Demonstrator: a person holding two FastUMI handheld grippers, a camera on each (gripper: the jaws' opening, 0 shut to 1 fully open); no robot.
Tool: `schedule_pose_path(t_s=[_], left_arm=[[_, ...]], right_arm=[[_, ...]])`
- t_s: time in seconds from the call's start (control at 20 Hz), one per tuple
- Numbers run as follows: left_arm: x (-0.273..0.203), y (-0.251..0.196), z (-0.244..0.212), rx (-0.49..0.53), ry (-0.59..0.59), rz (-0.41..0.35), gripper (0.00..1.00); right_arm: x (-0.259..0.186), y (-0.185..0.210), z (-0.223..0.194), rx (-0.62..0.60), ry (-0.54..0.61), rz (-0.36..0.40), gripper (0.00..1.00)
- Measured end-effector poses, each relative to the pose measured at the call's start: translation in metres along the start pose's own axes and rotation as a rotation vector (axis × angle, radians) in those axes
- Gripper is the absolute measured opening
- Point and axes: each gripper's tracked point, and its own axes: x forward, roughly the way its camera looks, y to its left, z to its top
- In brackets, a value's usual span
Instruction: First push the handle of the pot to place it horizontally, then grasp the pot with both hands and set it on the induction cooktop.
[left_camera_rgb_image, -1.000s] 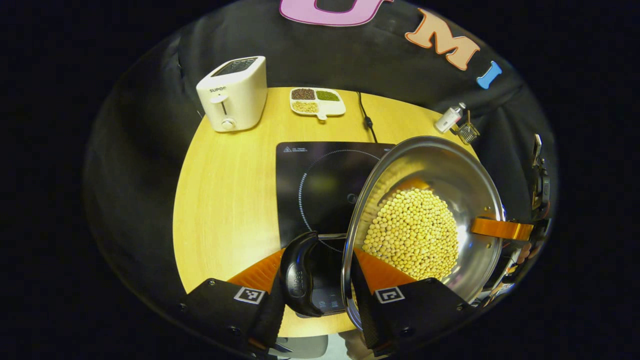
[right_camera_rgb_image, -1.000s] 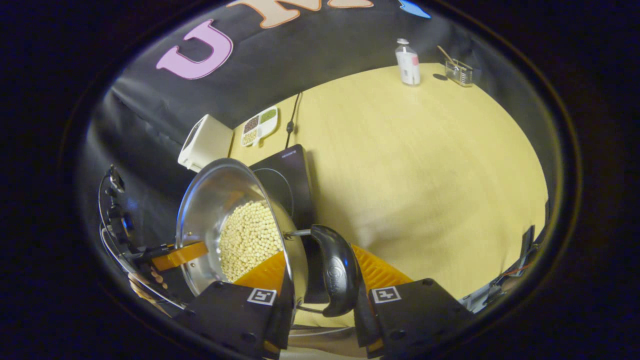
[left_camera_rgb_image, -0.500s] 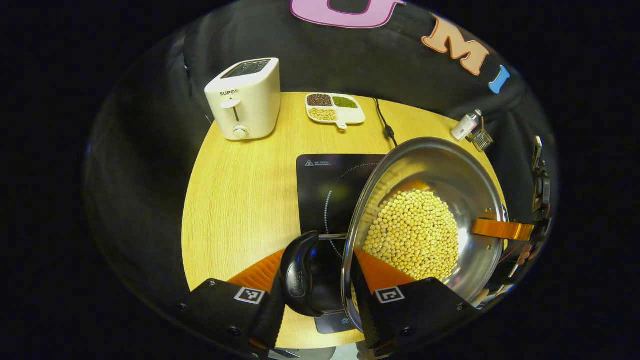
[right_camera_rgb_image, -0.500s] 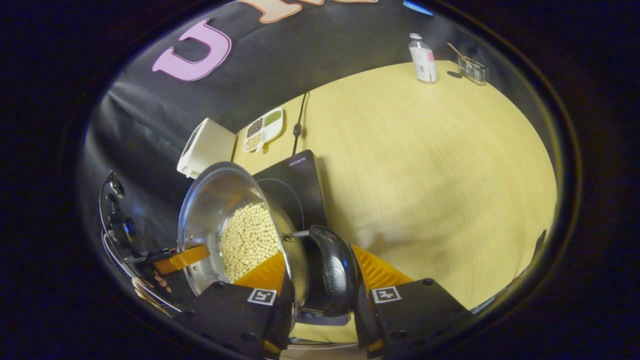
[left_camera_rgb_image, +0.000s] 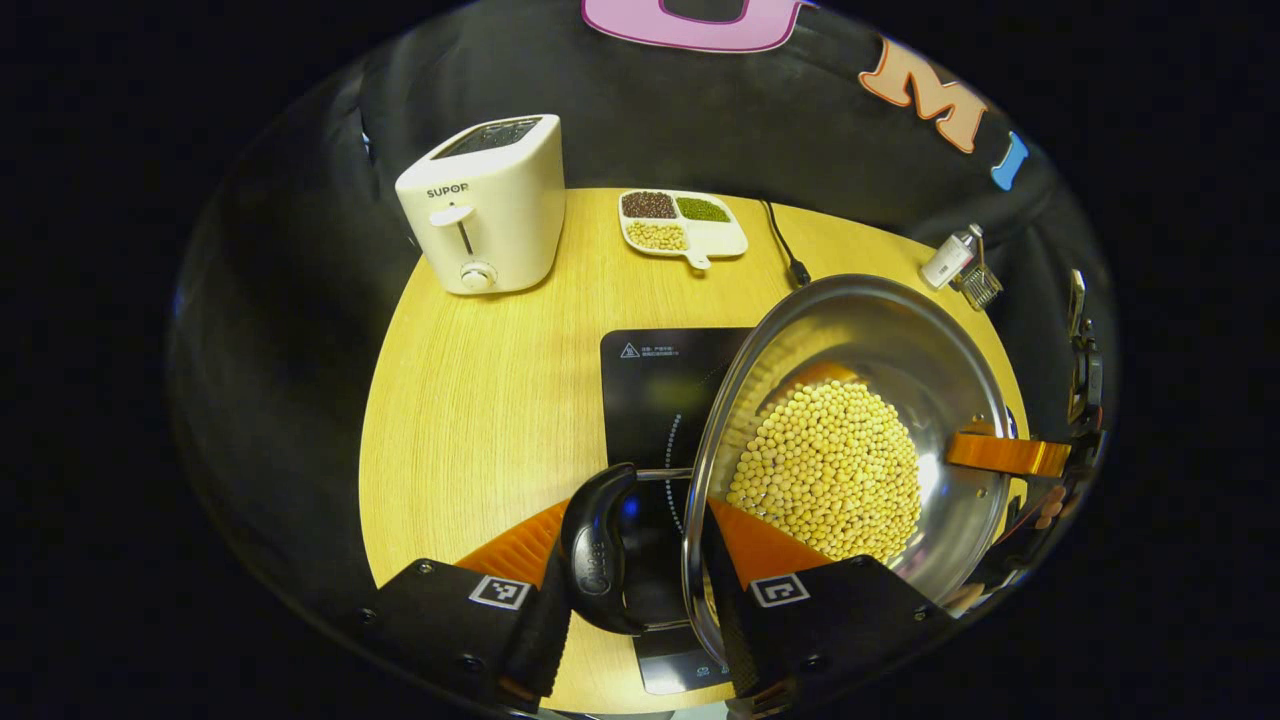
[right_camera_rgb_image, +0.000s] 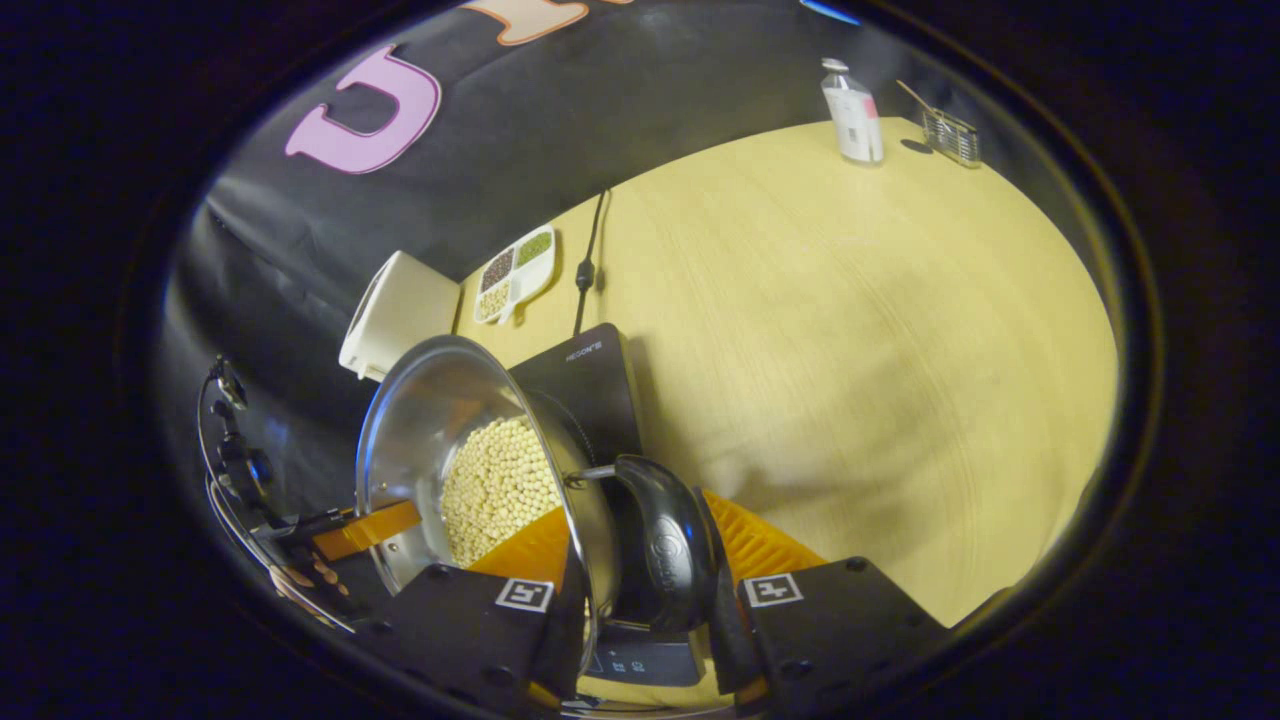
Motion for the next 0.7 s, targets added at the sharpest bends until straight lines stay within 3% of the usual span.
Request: schedule_pose_path(t_s=[0.7], left_arm=[[-0.001, -0.005, 0.005, 0.029, -0.007, -0.010, 0.66]], right_arm=[[0.012, 0.004, 0.007, 0.011, 0.002, 0.053, 0.49]])
